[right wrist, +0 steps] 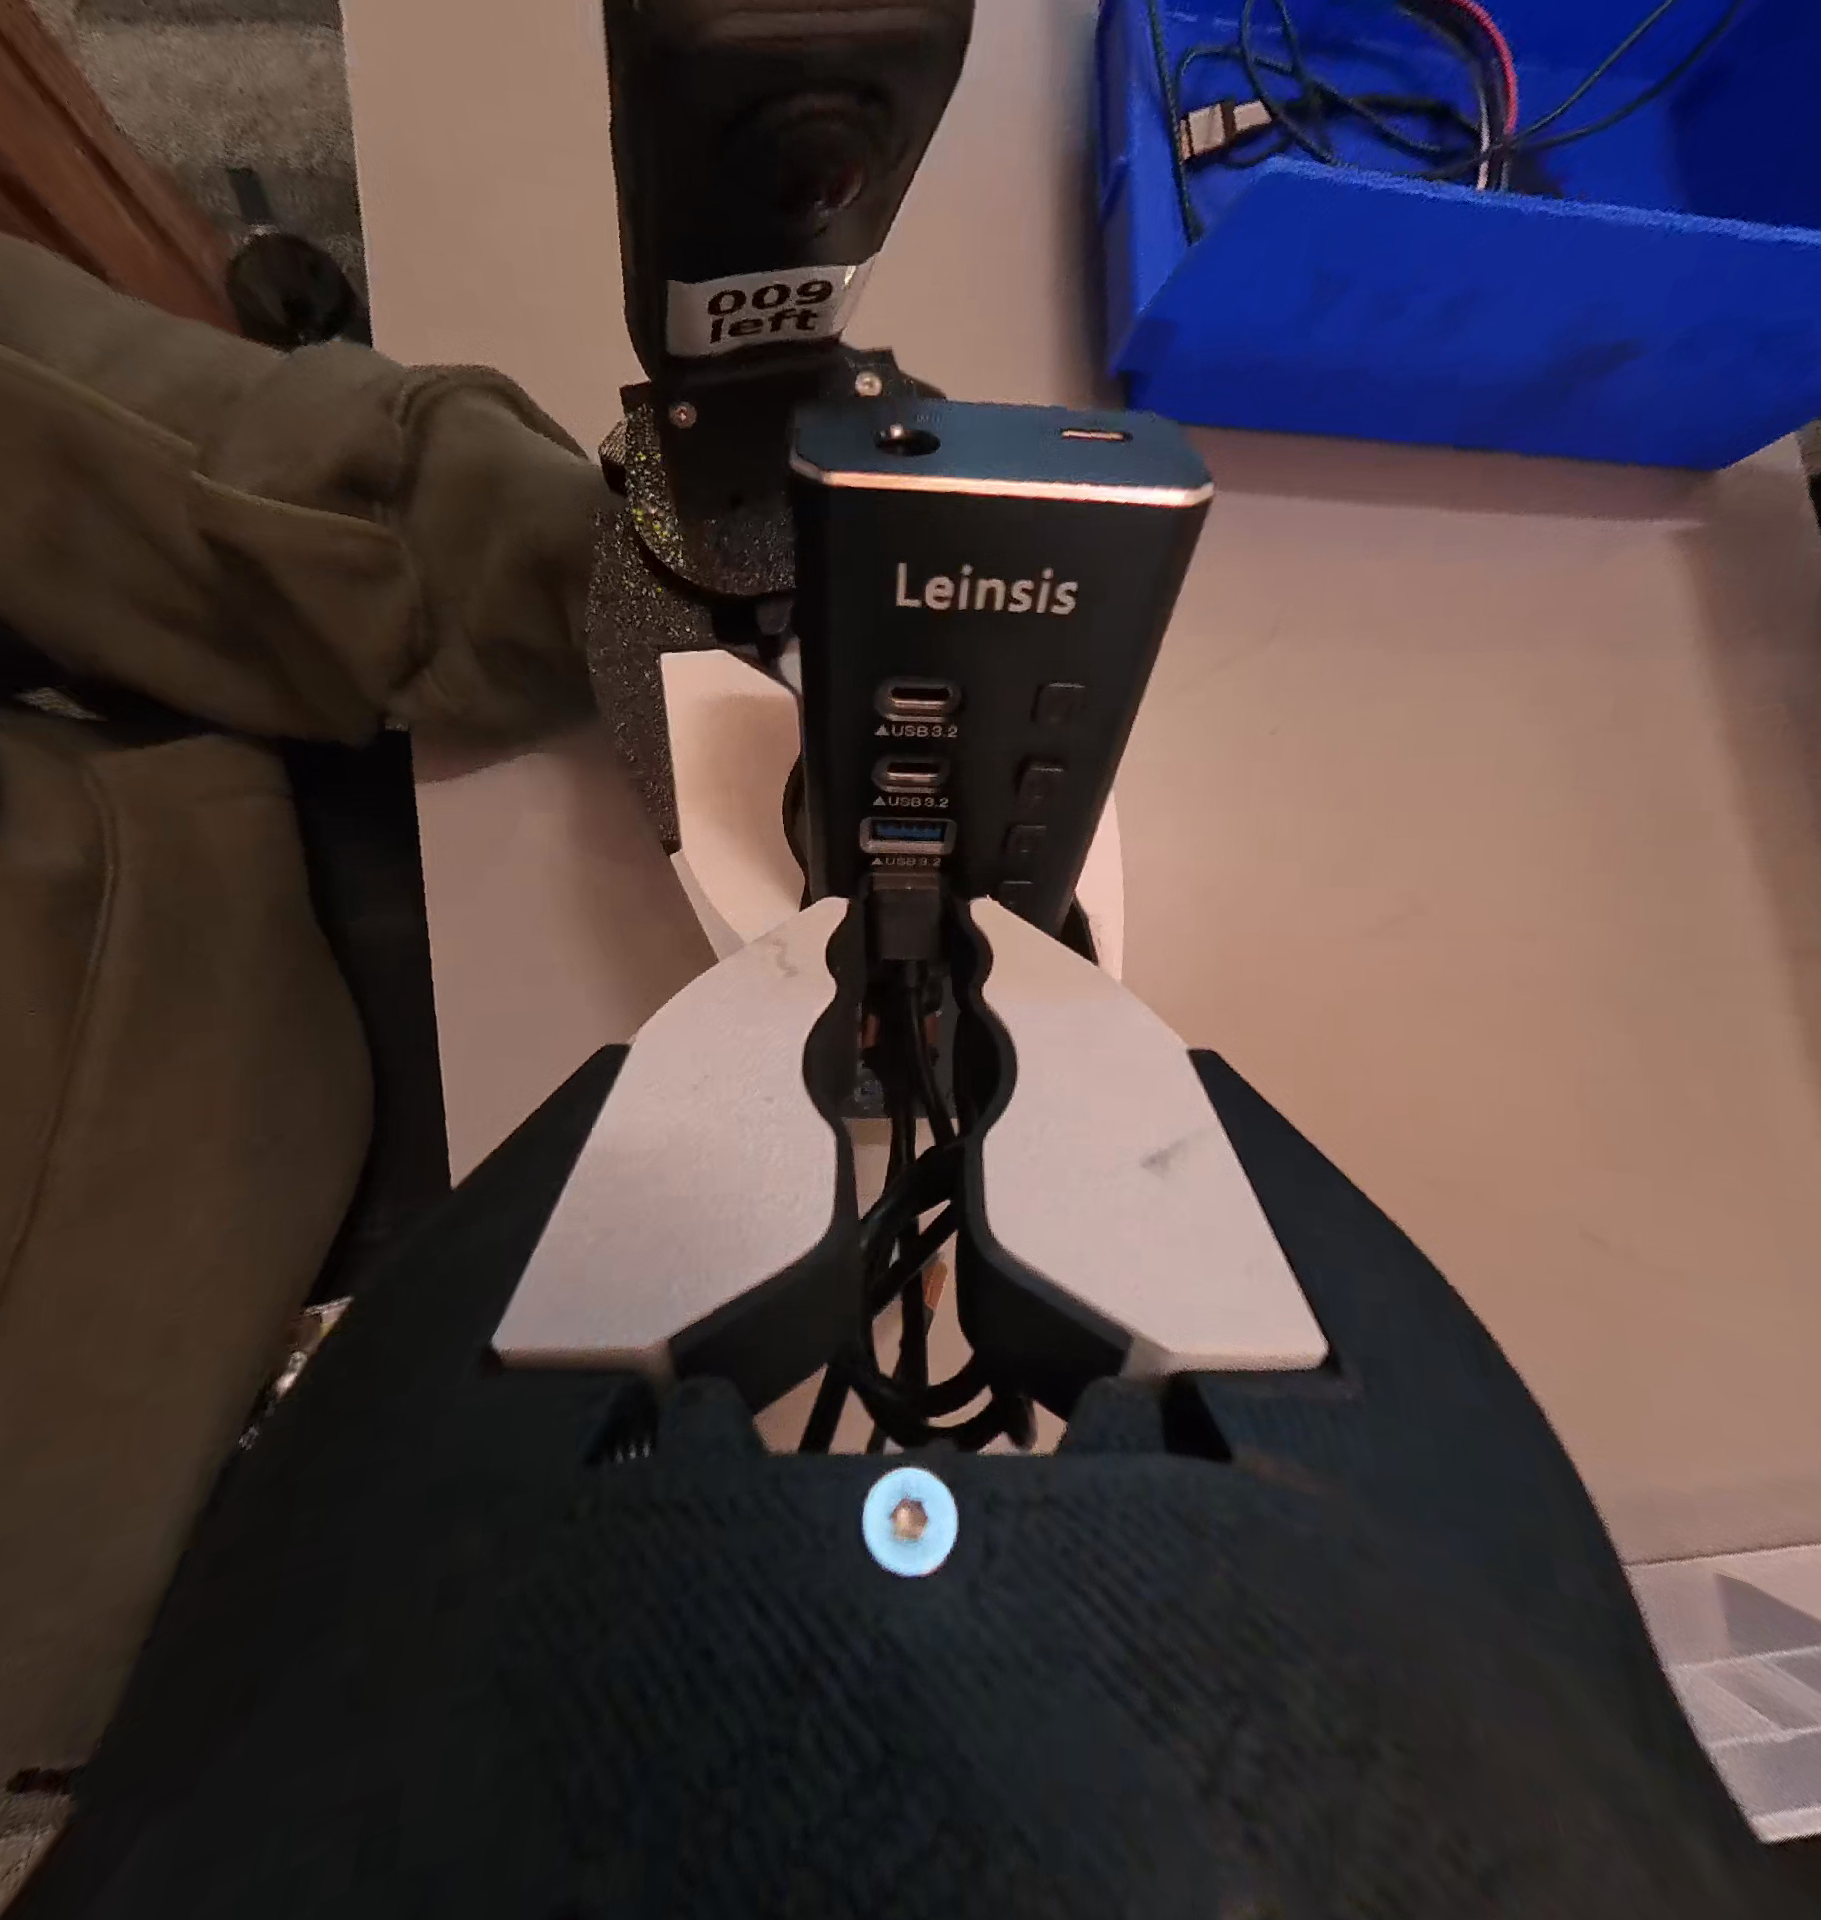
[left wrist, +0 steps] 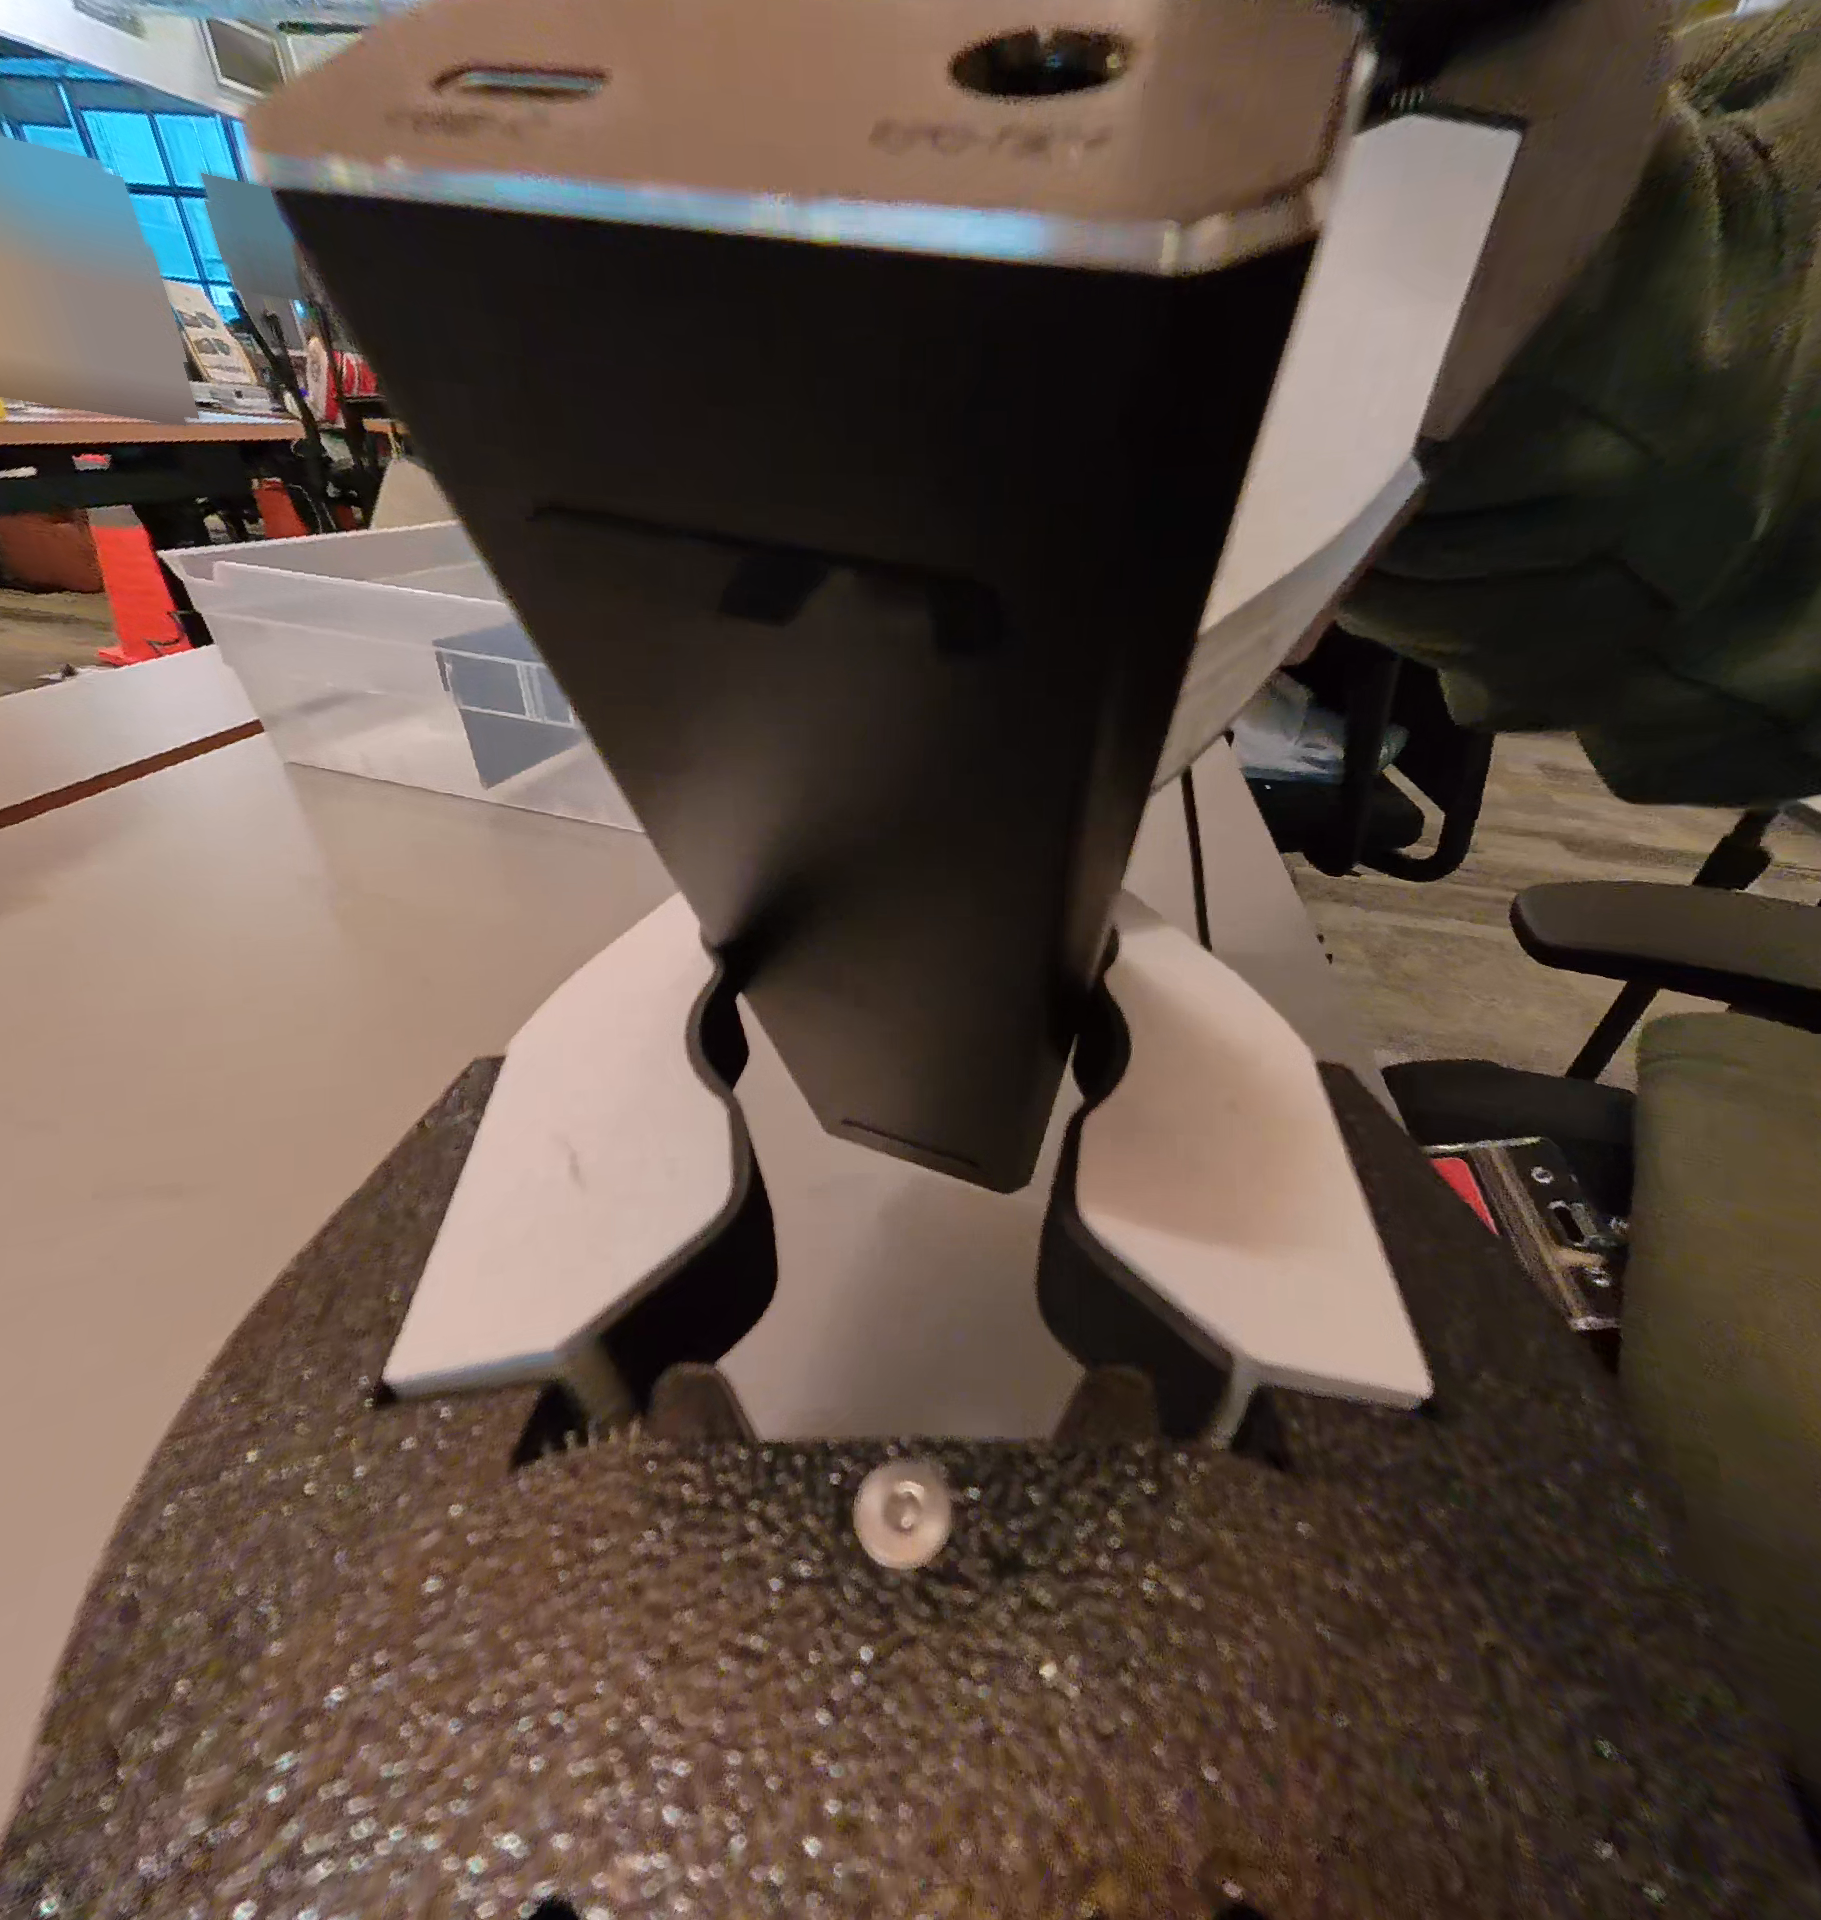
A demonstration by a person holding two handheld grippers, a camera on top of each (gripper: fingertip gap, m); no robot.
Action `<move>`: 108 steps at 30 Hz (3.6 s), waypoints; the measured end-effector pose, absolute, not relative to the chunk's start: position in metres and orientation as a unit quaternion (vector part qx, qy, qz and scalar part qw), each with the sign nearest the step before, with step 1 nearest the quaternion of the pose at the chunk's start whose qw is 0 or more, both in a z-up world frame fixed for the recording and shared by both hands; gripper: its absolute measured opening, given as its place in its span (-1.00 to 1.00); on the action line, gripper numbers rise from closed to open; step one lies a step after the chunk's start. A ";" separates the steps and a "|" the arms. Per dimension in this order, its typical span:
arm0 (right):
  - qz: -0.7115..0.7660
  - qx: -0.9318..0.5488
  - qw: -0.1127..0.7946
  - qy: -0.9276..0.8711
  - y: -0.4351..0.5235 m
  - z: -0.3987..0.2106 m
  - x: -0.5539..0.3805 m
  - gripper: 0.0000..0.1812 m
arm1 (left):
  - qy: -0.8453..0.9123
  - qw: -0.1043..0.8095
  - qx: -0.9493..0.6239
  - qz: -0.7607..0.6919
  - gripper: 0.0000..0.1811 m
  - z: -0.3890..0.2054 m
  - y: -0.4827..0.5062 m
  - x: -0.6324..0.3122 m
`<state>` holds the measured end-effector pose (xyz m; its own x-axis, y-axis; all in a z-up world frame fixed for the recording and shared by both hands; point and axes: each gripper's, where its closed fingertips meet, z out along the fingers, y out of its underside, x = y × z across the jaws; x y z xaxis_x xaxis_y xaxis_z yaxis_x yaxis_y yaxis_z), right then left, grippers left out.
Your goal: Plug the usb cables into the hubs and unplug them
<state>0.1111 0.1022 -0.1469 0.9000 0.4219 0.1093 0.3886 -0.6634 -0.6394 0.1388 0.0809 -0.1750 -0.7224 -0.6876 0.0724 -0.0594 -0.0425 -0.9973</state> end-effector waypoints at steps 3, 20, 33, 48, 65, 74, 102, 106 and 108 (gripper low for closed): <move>0.036 -0.909 0.358 -0.208 0.100 -0.148 0.112 -0.83 | 0.656 0.235 -0.289 -0.657 -0.32 -0.177 0.079 0.139; 0.104 -0.857 0.437 -0.251 0.094 -0.136 0.107 -0.84 | 0.622 0.218 -0.253 -0.708 -0.33 -0.157 0.083 0.126; 0.116 -0.863 0.425 -0.248 0.093 -0.138 0.108 -0.84 | 0.619 0.241 -0.252 -0.703 -0.33 -0.158 0.082 0.128; 0.102 -0.869 0.446 -0.191 0.099 -0.135 0.119 -0.85 | 0.578 0.263 -0.282 -0.720 -0.33 -0.155 0.098 0.136; 0.140 -0.833 0.521 -0.122 0.112 -0.120 0.114 -0.84 | 0.535 0.265 -0.282 -0.751 -0.33 -0.143 0.105 0.133; 0.088 -0.860 0.475 -0.168 0.104 -0.129 0.116 -0.84 | 0.554 0.268 -0.281 -0.736 -0.33 -0.149 0.101 0.134; -0.182 -0.889 0.401 0.122 -0.032 -0.137 0.406 -0.84 | 0.515 0.295 -0.272 -0.758 -0.33 -0.123 0.145 0.115; -0.123 -0.885 0.418 0.162 -0.012 -0.176 0.408 -0.85 | 0.518 0.289 -0.274 -0.757 -0.33 -0.125 0.144 0.116; -0.135 -0.875 0.425 0.188 -0.006 -0.180 0.410 -0.74 | 0.518 0.288 -0.279 -0.756 -0.33 -0.127 0.145 0.118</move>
<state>0.4104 -0.0057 -0.1796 0.8931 -0.4431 0.0770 -0.2138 -0.5688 -0.7942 0.1175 0.1451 -0.1268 -0.6783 -0.7245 0.1224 0.1475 -0.2974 -0.9433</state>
